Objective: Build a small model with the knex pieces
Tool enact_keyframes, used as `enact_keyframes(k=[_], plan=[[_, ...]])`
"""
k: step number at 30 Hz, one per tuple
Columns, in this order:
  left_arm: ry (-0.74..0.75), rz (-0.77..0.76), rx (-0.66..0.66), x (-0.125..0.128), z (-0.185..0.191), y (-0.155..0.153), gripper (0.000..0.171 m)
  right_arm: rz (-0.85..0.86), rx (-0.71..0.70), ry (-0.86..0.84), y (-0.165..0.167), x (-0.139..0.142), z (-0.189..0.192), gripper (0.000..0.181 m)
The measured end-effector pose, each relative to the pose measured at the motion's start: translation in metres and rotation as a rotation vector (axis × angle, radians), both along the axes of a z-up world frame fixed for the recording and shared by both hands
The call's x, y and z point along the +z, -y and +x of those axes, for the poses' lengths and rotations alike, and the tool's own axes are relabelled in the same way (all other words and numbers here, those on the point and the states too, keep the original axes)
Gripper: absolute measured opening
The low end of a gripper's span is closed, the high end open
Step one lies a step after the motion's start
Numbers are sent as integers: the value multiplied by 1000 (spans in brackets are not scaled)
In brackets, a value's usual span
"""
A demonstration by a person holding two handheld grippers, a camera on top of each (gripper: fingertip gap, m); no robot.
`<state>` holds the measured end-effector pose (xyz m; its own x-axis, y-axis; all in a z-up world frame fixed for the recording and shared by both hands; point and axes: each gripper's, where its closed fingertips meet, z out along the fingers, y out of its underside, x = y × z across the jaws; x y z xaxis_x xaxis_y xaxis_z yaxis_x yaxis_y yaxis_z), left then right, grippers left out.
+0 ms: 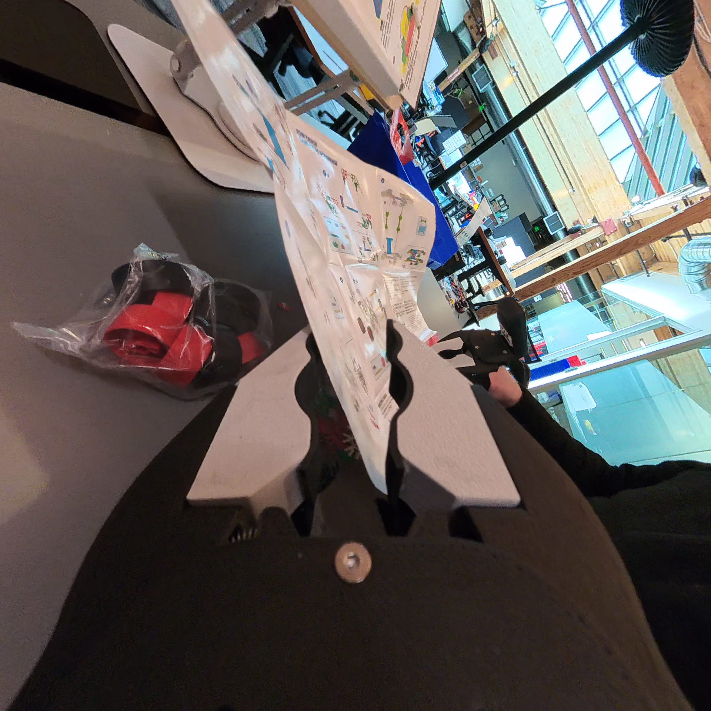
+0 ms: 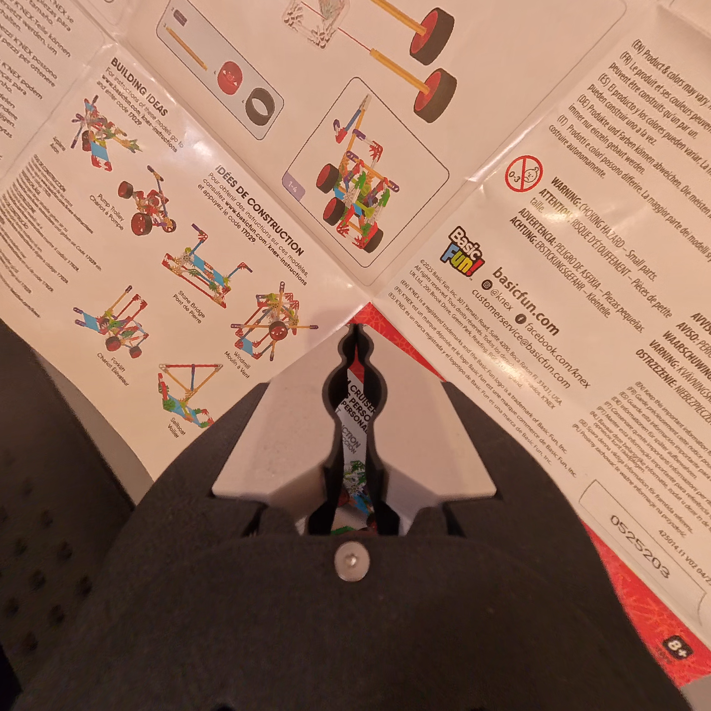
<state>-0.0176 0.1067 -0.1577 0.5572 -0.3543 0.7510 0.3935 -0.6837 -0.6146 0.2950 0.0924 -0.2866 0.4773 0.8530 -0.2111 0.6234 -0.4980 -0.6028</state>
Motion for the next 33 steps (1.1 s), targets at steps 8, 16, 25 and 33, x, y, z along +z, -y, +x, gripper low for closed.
enact_keyframes(k=[8, 16, 25, 33], plan=[[-13, -4, -6, -3, 0, 20, 17, -16, -22, -47, 0, 0, 0, 0], [-30, 15, 3, -4, -4, 22, 1, -19, -30, -62, 0, 1, 0, 0], [-7, 18, -1, 0, -2, 22, 17, 44, -36, -112, 2, 20, -1, 25], [-9, 1, -22, -2, 0, 27, 22, 94, -266, -269, -26, 69, 61, 35]])
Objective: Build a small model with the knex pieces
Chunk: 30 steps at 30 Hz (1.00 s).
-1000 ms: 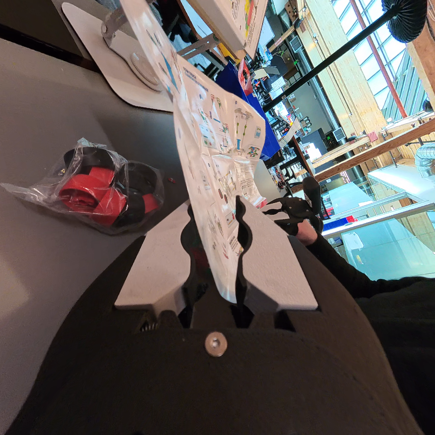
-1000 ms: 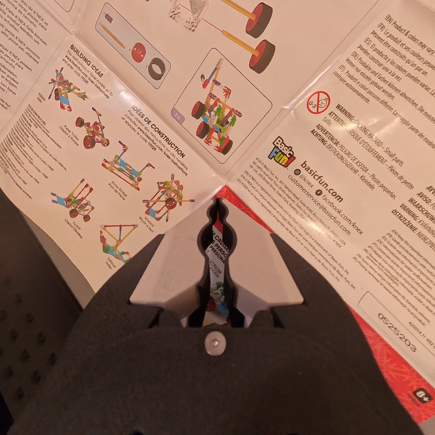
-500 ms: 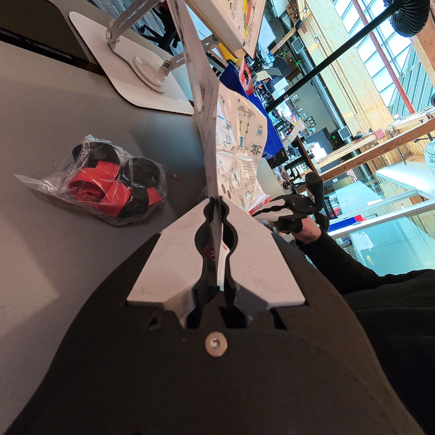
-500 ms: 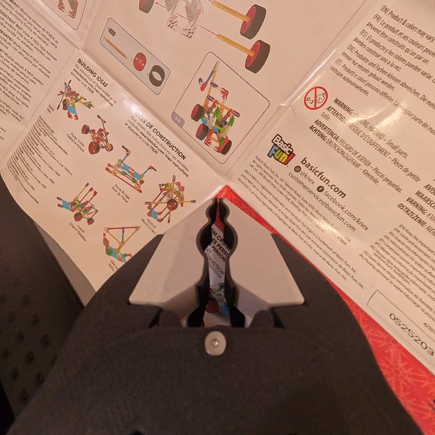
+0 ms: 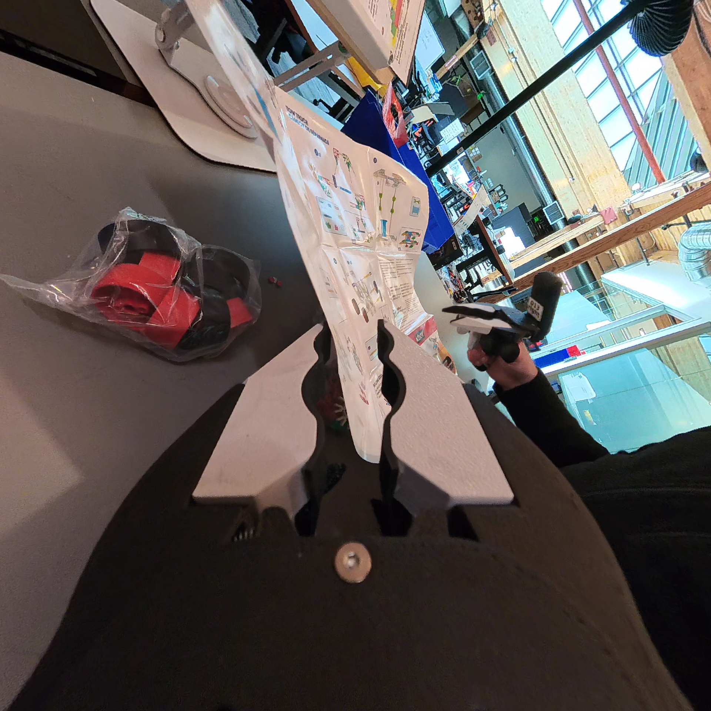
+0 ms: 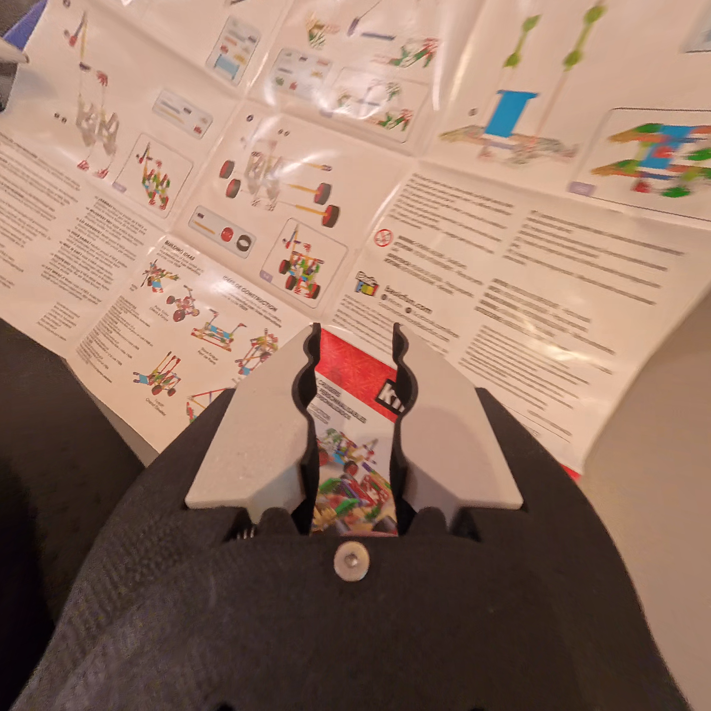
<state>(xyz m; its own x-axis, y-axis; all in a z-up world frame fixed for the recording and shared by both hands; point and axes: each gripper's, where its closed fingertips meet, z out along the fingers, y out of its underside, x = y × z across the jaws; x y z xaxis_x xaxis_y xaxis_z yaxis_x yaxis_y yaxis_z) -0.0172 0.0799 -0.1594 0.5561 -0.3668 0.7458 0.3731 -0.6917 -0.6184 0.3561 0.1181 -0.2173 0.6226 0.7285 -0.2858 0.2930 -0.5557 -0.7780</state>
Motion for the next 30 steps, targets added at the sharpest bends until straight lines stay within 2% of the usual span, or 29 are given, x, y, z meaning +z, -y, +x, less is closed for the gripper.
enact_keyframes(k=[5, 9, 22, 30], plan=[[6, -8, 3, -2, 0, 1, 24, -7, -130, 1, -14, 2, 53, 39], [9, -15, -3, -4, 2, 2, 26, -25, -200, -3, -18, -2, 79, 44], [11, -29, -11, -5, 4, 13, 32, -104, -250, 6, -11, -30, 102, 54], [10, -43, -20, -9, 6, 22, 32, -119, -256, 0, -10, -35, 106, 55]])
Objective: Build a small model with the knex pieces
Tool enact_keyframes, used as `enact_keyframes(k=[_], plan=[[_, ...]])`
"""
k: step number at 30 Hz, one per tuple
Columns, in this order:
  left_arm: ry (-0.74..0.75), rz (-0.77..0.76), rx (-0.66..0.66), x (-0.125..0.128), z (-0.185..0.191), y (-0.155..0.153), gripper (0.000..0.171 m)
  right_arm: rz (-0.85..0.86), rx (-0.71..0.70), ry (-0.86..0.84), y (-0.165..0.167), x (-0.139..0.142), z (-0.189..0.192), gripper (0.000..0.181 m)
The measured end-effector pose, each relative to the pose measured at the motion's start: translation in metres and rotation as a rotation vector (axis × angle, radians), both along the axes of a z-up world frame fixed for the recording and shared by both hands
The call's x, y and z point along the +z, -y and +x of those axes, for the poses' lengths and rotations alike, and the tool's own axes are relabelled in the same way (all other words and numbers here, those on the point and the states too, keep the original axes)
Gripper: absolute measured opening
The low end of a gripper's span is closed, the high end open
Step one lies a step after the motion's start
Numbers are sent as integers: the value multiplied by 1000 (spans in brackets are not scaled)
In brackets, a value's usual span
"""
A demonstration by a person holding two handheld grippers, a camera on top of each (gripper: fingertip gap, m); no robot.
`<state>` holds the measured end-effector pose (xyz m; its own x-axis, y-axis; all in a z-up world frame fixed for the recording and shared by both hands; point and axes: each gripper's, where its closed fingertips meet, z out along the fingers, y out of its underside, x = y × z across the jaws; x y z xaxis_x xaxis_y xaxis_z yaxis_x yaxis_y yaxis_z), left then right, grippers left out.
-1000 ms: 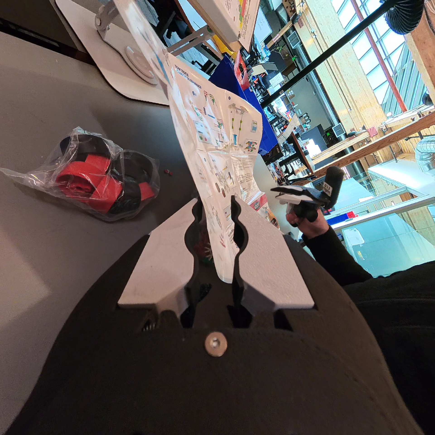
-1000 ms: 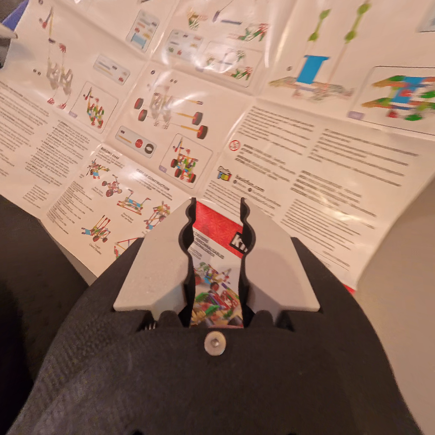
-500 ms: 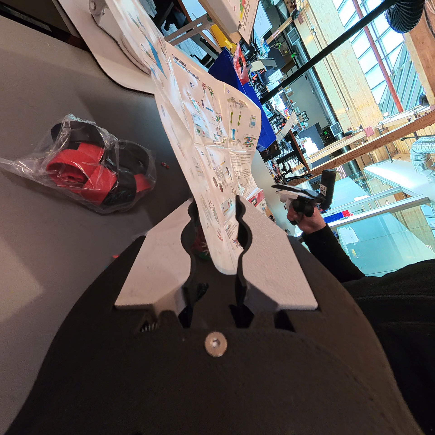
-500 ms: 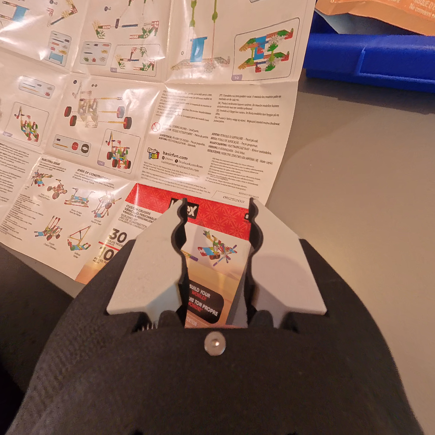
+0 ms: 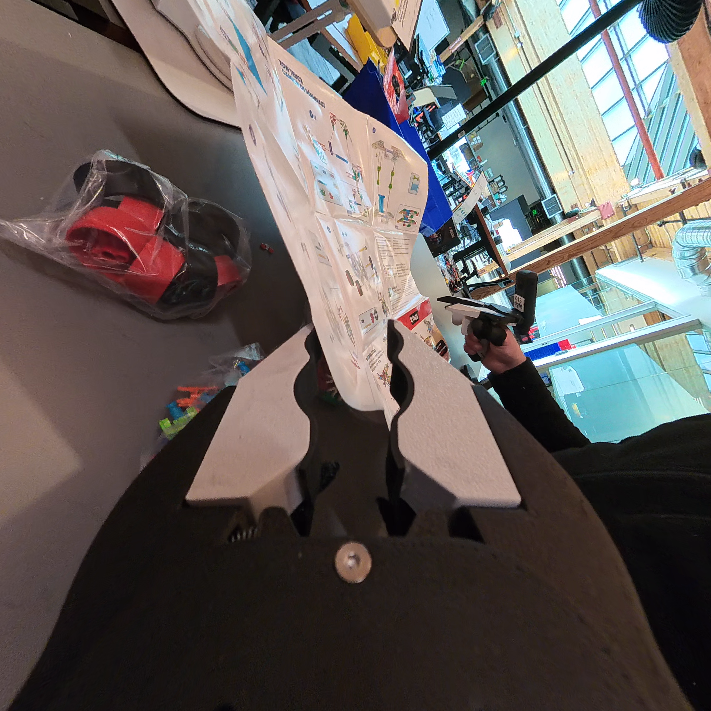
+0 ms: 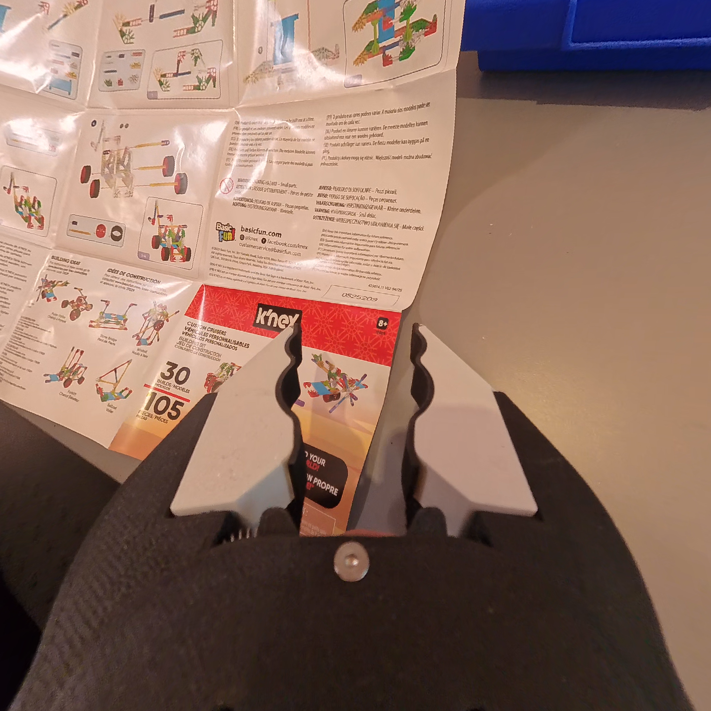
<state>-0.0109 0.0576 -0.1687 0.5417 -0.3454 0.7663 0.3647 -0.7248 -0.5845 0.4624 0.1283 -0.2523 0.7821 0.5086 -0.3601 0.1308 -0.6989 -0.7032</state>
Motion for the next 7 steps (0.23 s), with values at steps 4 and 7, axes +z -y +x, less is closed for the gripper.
enact_keyframes(k=[4, 7], plan=[[-1, -4, -3, -2, 0, 3, 32, -3, -4, -4, -1, -2, 1, 56], [-5, -6, -1, -3, -1, 5, 31, -7, -7, -9, -2, -3, 2, 56]])
